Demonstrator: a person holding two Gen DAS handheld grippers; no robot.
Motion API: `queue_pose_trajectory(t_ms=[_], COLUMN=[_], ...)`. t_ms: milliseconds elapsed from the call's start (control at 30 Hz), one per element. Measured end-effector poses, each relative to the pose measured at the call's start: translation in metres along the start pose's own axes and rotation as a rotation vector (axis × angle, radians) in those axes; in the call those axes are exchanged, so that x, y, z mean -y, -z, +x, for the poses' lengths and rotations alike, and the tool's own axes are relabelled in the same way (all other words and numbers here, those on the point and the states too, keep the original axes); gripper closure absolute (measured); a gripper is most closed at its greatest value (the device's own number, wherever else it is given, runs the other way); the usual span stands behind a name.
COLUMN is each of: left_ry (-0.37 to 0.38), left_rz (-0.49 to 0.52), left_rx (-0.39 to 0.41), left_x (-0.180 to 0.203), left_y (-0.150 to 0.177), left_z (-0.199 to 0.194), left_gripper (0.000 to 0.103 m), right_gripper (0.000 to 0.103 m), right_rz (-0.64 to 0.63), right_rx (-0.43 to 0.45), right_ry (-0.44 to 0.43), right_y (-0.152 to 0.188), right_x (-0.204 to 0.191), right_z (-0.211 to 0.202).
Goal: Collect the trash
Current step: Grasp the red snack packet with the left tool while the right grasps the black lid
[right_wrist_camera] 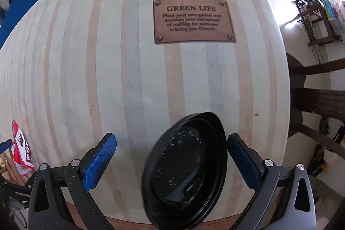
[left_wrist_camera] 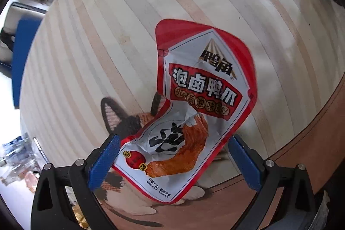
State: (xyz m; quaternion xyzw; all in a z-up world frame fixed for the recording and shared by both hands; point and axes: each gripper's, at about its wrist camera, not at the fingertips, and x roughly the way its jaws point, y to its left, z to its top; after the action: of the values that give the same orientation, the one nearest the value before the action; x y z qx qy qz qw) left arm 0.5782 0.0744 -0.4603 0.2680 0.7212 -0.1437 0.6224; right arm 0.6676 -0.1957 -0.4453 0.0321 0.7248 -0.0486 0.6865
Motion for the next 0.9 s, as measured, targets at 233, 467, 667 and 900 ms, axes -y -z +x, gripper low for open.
queue_pose_trajectory(t_ms=[233, 467, 667, 900], left_ry=[0.066, 0.336, 0.517, 0.503], left_rz=[-0.069, -0.509, -0.796, -1.300], left_rx=[0.056, 0.039, 0.062, 0.220], left_x=[-0.005, -0.012, 0.003, -0.055], left_y=[0.014, 0.048, 0.085, 0.134], left_z=[-0.007, -0.006, -0.014, -0.030], left_gripper=[0.026, 0.028, 0.028, 0.026], right_gripper=[0.019, 0.020, 0.013, 0.006], right_rz=[-0.030, -0.093, -0.077, 0.012], right_rx=[0.016, -0.072, -0.090, 0.034], right_ry=[-0.021, -0.137, -0.183, -0.171], right_y=[0.022, 0.063, 0.081, 0.055], right_x=[-0.008, -0.022, -0.014, -0.011], right_z=[-0.001, 0.002, -0.004, -0.031])
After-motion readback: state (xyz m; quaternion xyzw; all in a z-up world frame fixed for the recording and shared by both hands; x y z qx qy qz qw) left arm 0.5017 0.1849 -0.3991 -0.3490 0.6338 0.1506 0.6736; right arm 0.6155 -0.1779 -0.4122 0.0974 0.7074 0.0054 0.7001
